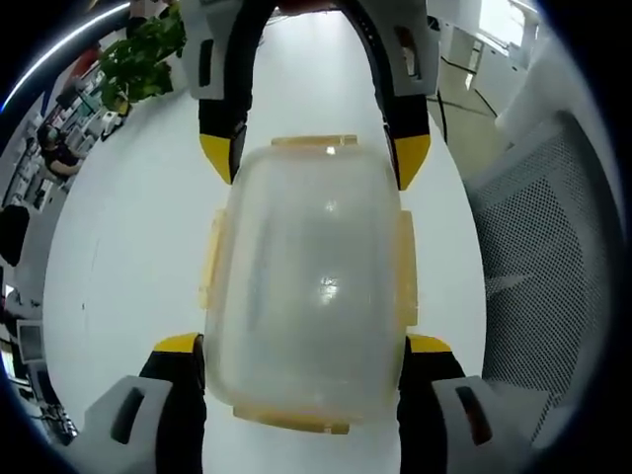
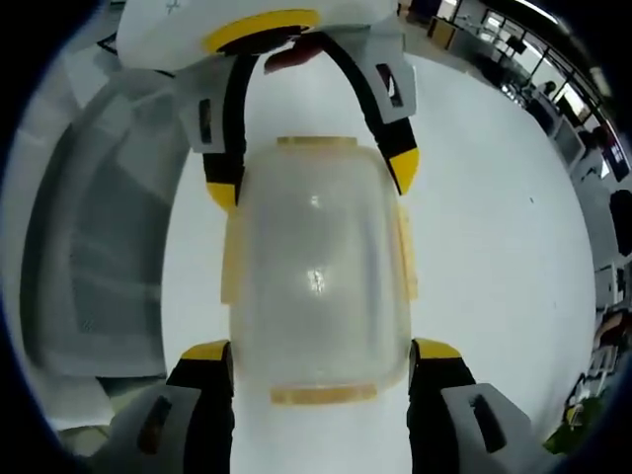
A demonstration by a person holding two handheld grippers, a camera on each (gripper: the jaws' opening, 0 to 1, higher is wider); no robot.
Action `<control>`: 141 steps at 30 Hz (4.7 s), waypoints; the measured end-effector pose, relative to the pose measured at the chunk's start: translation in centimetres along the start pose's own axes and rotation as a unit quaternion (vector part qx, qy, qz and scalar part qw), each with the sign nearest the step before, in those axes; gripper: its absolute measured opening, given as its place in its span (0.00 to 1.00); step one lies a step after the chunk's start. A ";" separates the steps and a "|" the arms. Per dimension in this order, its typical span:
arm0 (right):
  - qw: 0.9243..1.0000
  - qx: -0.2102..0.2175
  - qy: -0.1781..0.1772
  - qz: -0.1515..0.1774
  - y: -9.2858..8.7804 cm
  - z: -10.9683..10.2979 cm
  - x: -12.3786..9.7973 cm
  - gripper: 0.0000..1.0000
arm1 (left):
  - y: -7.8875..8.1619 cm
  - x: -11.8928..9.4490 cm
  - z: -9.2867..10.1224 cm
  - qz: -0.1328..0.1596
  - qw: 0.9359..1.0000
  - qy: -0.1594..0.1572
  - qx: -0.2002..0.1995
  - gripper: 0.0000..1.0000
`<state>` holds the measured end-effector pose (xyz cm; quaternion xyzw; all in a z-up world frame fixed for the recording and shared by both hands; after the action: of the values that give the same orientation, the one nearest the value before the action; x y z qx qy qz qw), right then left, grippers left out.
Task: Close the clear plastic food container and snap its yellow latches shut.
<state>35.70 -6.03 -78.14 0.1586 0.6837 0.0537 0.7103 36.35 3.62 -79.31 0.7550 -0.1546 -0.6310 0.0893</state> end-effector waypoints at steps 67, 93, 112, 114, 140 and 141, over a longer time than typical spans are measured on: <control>0.999 -0.005 -0.010 -0.038 9.6 0.2 3.3 0.72 | -9.4 -2.9 -1.0 -0.001 1.000 0.016 -0.007 0.83; 0.999 -0.013 -0.007 -0.034 10.0 4.6 3.6 0.73 | -9.6 -2.0 -5.1 0.000 1.000 0.012 -0.013 0.84; 0.999 -0.013 -0.010 -0.040 10.0 5.8 3.7 0.73 | -9.7 -1.7 -6.3 -0.006 1.000 0.012 -0.014 0.85; 0.999 -0.012 -0.011 -0.041 10.1 5.7 3.6 0.73 | -9.7 -1.6 -6.3 -0.006 1.000 0.012 -0.015 0.85; 0.999 -0.013 -0.021 -0.035 10.0 5.6 3.7 0.75 | -10.0 -1.5 -6.1 -0.025 0.999 0.021 0.021 0.87; 0.999 -0.013 -0.023 -0.033 10.0 5.6 3.6 0.75 | -10.0 -1.5 -6.1 -0.024 0.999 0.021 0.020 0.87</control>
<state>42.85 3.68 -78.54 0.1283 0.6709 0.0352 0.7295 43.29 13.14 -80.04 0.7729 -0.1474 -0.6140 0.0621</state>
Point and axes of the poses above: the point that each gripper's makers call its tool centre point, and the gripper's own axes: x roughly forward along the fingers, z roughly to its right, y roughly out of its top, the point moved 3 cm from there along -x, roughly backward along the fingers, and after that the axes turned 5 degrees about x, right-handed, at the moved point
